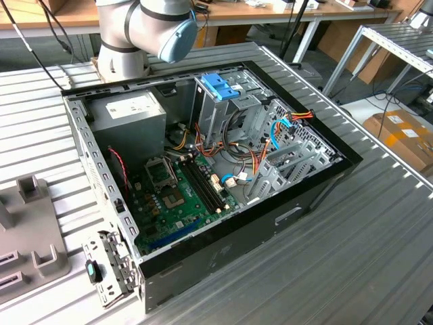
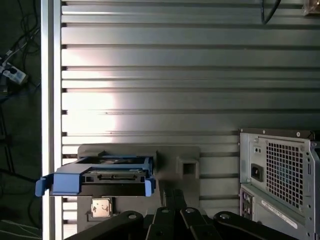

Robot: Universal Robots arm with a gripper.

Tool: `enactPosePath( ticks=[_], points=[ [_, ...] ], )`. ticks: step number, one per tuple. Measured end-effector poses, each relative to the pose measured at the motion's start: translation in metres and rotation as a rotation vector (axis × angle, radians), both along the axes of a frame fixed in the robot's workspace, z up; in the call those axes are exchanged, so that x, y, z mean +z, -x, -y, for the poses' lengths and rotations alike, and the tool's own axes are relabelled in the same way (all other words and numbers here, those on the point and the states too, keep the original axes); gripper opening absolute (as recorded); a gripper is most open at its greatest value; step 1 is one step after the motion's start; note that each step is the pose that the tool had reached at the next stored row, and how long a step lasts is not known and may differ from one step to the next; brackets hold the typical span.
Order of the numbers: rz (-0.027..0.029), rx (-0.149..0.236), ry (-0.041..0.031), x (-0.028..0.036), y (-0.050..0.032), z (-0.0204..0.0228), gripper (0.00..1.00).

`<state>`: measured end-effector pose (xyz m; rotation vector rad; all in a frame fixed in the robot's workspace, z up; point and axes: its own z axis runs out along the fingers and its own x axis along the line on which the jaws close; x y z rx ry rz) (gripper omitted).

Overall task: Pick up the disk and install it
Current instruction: 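Reach for the disk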

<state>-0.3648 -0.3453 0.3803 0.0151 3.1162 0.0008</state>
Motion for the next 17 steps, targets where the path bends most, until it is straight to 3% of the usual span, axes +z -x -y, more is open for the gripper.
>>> enactPosePath(
  ticks=[5, 17],
  points=[
    [0.0000, 0.007, 0.0022, -0.0017, 0.0178, -0.0012, 0.11],
    [-0.0008, 0.020, 0.0062, -0.0056, 0.0382, -0.0015, 0.11]
  ],
)
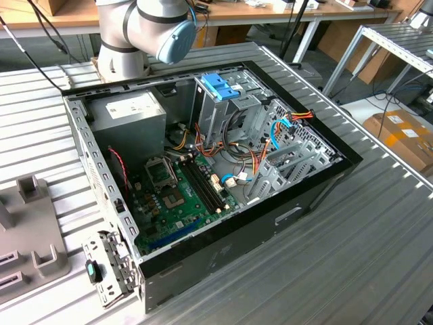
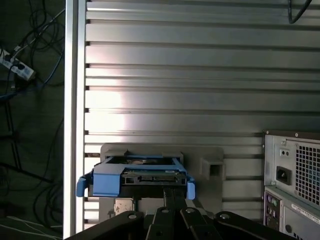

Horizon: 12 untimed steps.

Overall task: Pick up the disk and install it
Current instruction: 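Reach for the disk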

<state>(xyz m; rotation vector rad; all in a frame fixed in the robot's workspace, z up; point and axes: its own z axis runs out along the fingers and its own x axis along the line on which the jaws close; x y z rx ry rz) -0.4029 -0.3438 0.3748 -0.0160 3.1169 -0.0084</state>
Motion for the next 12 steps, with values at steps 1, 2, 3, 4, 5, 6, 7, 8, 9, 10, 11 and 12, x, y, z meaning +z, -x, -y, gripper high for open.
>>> enactPosePath(
  ticks=[1, 2, 3, 4, 5, 6, 7, 8, 9, 10, 11, 12],
  points=[
    [-0.0001, 0.000, 0.0000, 0.0000, 0.0001, 0.0000, 0.11],
    [-0.0001, 0.000, 0.0001, 0.0000, 0.0002, 0.0000, 0.11],
    [-0.0001, 0.000, 0.0001, 0.0000, 0.0003, 0.0000, 0.11],
    [-0.0001, 0.000, 0.0000, 0.0000, 0.0004, 0.0000, 0.11],
    [-0.0001, 0.000, 0.0000, -0.0001, 0.0008, 0.0000, 0.11],
    [-0.0001, 0.000, 0.0000, -0.0001, 0.0023, -0.0001, 0.11],
    [-0.0002, 0.000, 0.0001, -0.0002, 0.0033, -0.0001, 0.11],
    [-0.0001, 0.000, 0.0000, -0.0003, 0.0048, 0.0000, 0.11],
    [-0.0001, 0.000, 0.0000, -0.0003, 0.0061, 0.0000, 0.11],
    [-0.0001, 0.000, 0.0000, -0.0004, 0.0082, 0.0000, 0.11],
    [-0.0001, 0.000, 0.0000, -0.0005, 0.0094, 0.0000, 0.11],
    [-0.0001, 0.000, 0.0000, -0.0005, 0.0094, 0.0000, 0.11]
  ],
)
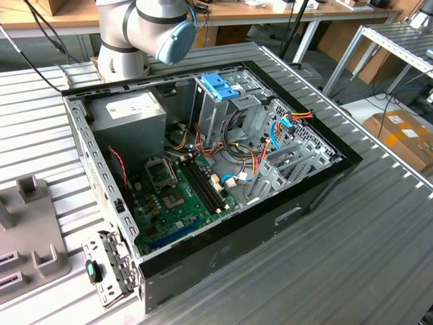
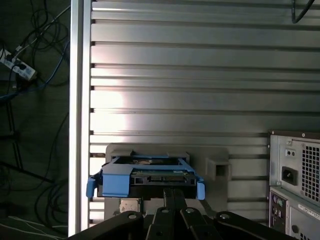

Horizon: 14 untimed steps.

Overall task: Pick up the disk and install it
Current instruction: 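Reach for the disk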

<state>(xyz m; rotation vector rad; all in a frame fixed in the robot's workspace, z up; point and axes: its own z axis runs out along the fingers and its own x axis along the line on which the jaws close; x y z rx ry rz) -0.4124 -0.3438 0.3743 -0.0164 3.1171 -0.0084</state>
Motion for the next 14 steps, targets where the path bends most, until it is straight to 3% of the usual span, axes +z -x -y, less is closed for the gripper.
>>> enactPosePath(
  ticks=[6, 9, 11, 14],
  points=[
    [0.0000, 0.000, 0.0000, 0.0000, 0.0002, 0.0000, 0.11],
    [-0.0027, 0.000, -0.0001, -0.0002, 0.0002, -0.0001, 0.11],
    [-0.0133, 0.000, 0.0000, -0.0001, 0.0002, -0.0001, 0.11],
    [-0.0435, 0.000, -0.0001, -0.0005, 0.0003, -0.0001, 0.11]
  ],
)
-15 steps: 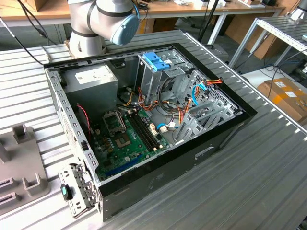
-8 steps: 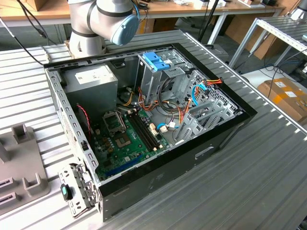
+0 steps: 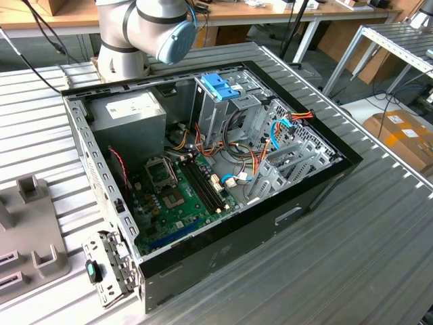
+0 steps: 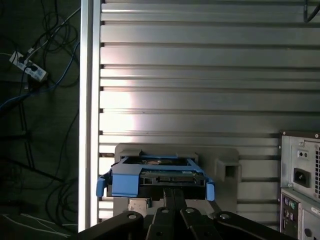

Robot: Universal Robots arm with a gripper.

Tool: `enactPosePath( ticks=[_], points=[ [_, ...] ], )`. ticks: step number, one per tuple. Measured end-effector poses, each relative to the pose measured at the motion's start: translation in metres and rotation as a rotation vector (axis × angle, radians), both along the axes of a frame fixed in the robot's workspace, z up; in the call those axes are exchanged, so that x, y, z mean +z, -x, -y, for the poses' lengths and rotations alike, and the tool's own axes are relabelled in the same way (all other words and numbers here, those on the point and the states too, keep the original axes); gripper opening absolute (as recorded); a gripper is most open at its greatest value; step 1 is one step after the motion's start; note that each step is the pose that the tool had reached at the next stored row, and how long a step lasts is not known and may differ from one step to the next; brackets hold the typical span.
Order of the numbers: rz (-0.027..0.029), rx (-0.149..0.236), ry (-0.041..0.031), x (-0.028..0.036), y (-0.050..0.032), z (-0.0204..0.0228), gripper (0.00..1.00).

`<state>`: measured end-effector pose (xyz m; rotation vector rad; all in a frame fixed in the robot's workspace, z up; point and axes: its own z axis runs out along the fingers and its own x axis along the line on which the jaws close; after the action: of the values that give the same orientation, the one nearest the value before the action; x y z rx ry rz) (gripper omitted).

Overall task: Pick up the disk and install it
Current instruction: 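Reach for the disk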

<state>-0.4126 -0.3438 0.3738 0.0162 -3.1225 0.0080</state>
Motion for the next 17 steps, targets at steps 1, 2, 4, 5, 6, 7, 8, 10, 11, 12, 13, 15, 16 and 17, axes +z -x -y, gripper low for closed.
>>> enactPosePath(
  ticks=[1, 2, 4, 5, 6, 7, 8, 10, 11, 12, 13, 15, 16, 17],
  points=[
    [-0.0002, 0.000, 0.0000, 0.0001, 0.0000, 0.0000, 0.11],
    [-0.0004, 0.000, 0.0001, 0.0001, -0.0001, 0.0000, 0.11],
    [-0.0004, 0.000, 0.0001, 0.0001, -0.0001, 0.0000, 0.11],
    [-0.0004, 0.000, 0.0001, 0.0001, -0.0001, 0.0000, 0.11],
    [-0.0004, 0.000, 0.0000, 0.0001, 0.0000, 0.0001, 0.11],
    [-0.0005, 0.000, 0.0001, 0.0001, 0.0004, 0.0001, 0.11],
    [-0.0005, 0.000, 0.0001, 0.0002, 0.0006, 0.0001, 0.11],
    [-0.0004, 0.000, 0.0000, 0.0001, 0.0012, 0.0001, 0.11],
    [-0.0005, 0.000, 0.0001, 0.0001, 0.0014, 0.0000, 0.11],
    [-0.0005, 0.000, 0.0001, 0.0001, 0.0017, 0.0000, 0.11],
    [-0.0005, 0.000, 0.0001, 0.0001, 0.0018, 0.0000, 0.11],
    [-0.0005, 0.000, 0.0001, 0.0001, 0.0023, 0.0000, 0.11],
    [-0.0004, 0.000, 0.0001, 0.0001, 0.0028, 0.0000, 0.11],
    [-0.0006, 0.000, 0.0001, 0.0002, 0.0033, 0.0000, 0.11]
  ],
)
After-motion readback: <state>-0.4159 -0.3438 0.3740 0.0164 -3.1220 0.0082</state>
